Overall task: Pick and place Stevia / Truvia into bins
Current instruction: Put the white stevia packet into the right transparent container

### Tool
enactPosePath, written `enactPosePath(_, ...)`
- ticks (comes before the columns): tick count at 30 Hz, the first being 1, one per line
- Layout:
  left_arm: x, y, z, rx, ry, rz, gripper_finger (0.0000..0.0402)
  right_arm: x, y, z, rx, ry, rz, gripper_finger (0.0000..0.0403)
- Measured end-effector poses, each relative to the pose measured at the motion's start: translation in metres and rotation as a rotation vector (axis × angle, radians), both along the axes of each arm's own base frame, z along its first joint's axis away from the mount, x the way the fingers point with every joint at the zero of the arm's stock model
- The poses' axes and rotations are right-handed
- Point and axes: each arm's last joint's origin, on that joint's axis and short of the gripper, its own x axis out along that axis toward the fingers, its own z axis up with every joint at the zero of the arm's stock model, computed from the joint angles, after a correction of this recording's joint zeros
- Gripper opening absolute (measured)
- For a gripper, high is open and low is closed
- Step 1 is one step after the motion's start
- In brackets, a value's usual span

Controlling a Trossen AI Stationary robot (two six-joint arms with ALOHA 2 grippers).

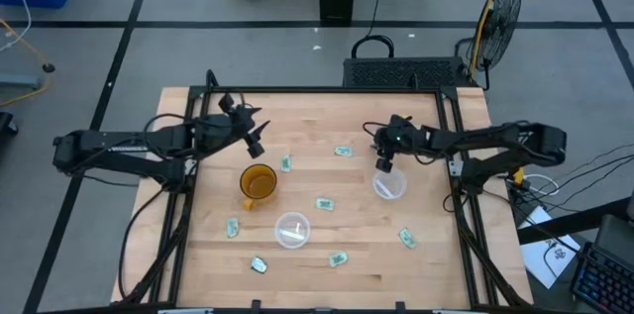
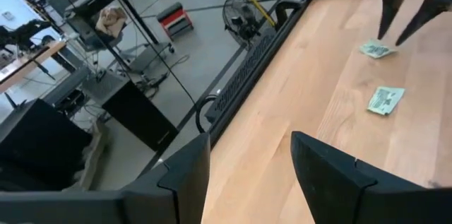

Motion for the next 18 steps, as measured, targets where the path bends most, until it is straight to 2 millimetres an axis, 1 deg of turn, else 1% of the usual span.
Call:
enactPosePath(3, 0.0004, 0.0001, -0.0006, 0.0, 0.004, 0.0, 0.0205, -0.0001, -0.0017, -0.004, 0.028, 0.008, -0.012, 0.0121)
enactPosePath(14, 0.0019, 0.0003, 0.0036, 0.01, -0.041, -0.001, 0.0205, -0.0016, -0.0075, -0.0093, 0.026, 0.038, -0.014, 0.0121)
enactPosePath(18, 0.002, 0.0003, 0.0037, 0.01, -0.042, -0.001, 0.0205, -0.0008, -0.0089, -0.0079, 0.089, 0.006, -0.002, 0.0121)
